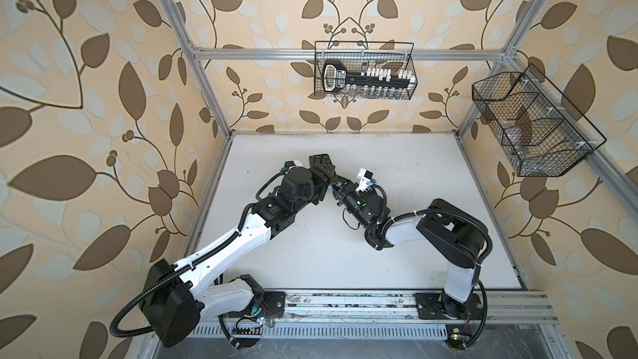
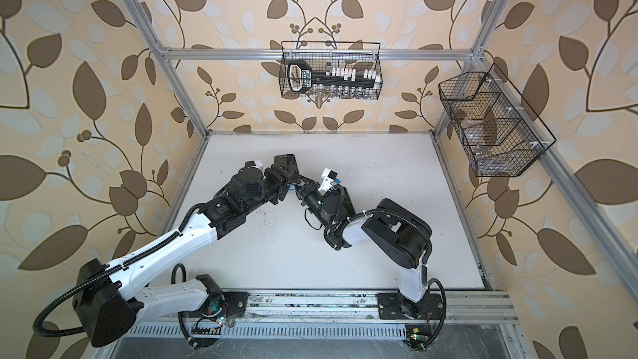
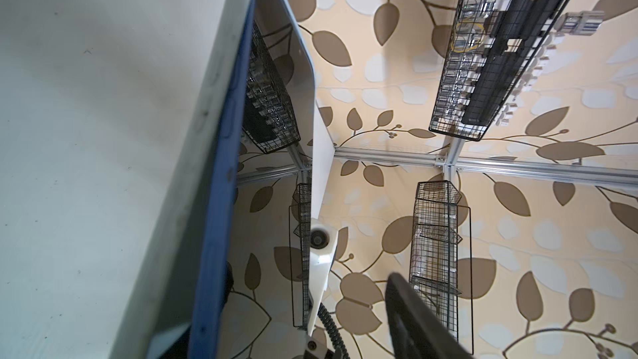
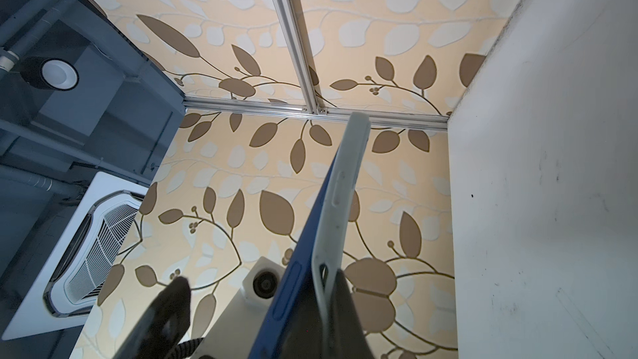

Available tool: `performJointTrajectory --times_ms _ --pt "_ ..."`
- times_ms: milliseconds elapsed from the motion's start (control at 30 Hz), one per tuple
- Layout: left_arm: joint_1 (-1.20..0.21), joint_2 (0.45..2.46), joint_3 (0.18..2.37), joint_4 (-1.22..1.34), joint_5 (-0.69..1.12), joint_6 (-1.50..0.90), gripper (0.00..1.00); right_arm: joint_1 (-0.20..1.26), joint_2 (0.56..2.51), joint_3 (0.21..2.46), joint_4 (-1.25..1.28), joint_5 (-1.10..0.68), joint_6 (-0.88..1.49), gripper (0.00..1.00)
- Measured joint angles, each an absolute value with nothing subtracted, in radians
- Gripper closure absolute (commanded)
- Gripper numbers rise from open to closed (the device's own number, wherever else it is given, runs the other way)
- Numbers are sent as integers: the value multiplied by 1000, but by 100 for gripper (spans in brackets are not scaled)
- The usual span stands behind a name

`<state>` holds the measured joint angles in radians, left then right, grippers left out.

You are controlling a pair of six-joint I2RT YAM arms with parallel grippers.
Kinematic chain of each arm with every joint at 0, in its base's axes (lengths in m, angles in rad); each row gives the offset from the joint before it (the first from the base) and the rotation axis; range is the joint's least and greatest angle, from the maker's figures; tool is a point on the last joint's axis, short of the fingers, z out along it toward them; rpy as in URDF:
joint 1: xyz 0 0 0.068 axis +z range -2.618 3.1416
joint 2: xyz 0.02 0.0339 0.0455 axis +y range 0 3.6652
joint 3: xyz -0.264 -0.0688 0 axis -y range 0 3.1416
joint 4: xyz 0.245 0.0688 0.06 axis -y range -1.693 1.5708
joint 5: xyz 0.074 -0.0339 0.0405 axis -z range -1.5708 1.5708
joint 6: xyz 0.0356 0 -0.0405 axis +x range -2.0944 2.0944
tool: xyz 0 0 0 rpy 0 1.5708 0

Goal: Take the phone out of the phone case
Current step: Remove the phone case from the phone.

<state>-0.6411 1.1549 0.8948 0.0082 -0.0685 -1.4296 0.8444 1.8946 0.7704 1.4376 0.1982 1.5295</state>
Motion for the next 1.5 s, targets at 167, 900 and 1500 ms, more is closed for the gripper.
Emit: performJointTrajectory --times_ms 167,900,1500 --pt "-642 1155 896 -5 -86 -1418 54 844 1895 770 1444 197 1530 100" --pt "-643 1155 902 -27 -87 -1420 100 846 1896 770 1457 195 1541 100" --pt "-642 1155 902 -10 -71 -1446 100 833 1895 770 1464 181 1532 100"
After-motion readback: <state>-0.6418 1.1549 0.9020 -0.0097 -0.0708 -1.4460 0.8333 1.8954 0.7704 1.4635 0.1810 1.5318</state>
